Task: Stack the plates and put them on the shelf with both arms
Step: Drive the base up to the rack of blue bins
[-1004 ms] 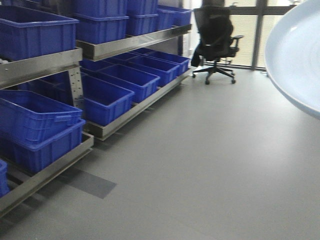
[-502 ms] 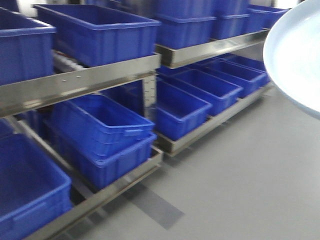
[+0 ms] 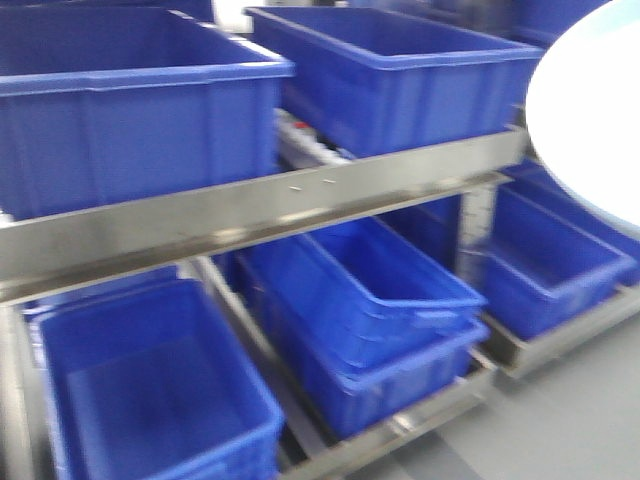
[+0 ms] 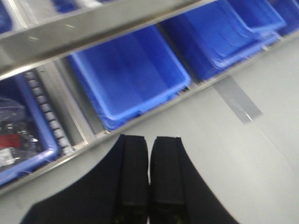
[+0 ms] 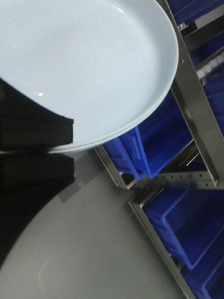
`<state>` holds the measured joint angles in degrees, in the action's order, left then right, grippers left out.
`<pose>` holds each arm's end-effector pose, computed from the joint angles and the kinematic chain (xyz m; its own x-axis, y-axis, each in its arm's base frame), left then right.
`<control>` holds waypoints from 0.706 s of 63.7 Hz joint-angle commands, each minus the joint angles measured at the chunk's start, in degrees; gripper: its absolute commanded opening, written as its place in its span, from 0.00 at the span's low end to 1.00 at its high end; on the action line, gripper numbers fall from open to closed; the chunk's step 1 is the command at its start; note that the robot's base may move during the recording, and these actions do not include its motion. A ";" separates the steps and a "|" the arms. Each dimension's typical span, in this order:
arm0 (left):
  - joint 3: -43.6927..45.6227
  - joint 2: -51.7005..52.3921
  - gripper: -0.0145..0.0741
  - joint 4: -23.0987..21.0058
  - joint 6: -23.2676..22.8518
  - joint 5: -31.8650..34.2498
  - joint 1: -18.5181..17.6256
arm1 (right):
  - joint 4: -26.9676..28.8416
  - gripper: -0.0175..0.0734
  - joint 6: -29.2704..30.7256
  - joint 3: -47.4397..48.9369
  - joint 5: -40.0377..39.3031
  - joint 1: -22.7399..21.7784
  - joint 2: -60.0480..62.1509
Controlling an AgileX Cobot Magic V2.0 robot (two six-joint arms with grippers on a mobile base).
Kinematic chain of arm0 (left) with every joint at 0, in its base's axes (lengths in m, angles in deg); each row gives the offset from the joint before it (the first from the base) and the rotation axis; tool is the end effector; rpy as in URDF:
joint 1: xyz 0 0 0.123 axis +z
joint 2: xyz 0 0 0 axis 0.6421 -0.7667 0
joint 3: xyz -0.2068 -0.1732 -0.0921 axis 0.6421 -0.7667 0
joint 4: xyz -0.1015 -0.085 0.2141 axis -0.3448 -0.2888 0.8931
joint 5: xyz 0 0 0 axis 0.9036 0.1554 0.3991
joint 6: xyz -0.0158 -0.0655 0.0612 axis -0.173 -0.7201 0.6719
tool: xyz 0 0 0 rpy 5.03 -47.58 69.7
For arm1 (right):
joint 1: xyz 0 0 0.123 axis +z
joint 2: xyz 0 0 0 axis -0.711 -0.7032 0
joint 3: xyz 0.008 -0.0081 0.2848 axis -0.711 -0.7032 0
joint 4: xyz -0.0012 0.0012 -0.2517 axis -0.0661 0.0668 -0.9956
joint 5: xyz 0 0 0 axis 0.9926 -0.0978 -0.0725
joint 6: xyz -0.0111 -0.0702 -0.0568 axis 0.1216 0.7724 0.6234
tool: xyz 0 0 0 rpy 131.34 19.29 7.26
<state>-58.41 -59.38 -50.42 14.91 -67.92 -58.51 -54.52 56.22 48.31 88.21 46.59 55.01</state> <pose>0.1033 -0.0222 0.2692 -0.6246 -0.0199 -0.7807 0.0845 0.9921 -0.0929 0.1006 -0.0014 0.3128 -0.4199 0.1762 -0.8903 0.0928 0.9842 0.1510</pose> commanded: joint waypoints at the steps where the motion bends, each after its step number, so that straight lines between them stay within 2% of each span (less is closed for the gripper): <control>1: 1.58 -0.07 0.26 0.55 -0.45 3.47 0.04 | -0.03 0.25 0.18 1.74 -5.44 -0.31 -0.16; 45: 1.58 -0.07 0.26 0.55 -0.45 3.47 0.04 | -0.03 0.25 0.18 1.74 -5.44 -0.31 -0.16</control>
<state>-58.41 -59.38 -50.31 14.91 -67.82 -58.51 -54.52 56.22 48.31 88.21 46.59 55.01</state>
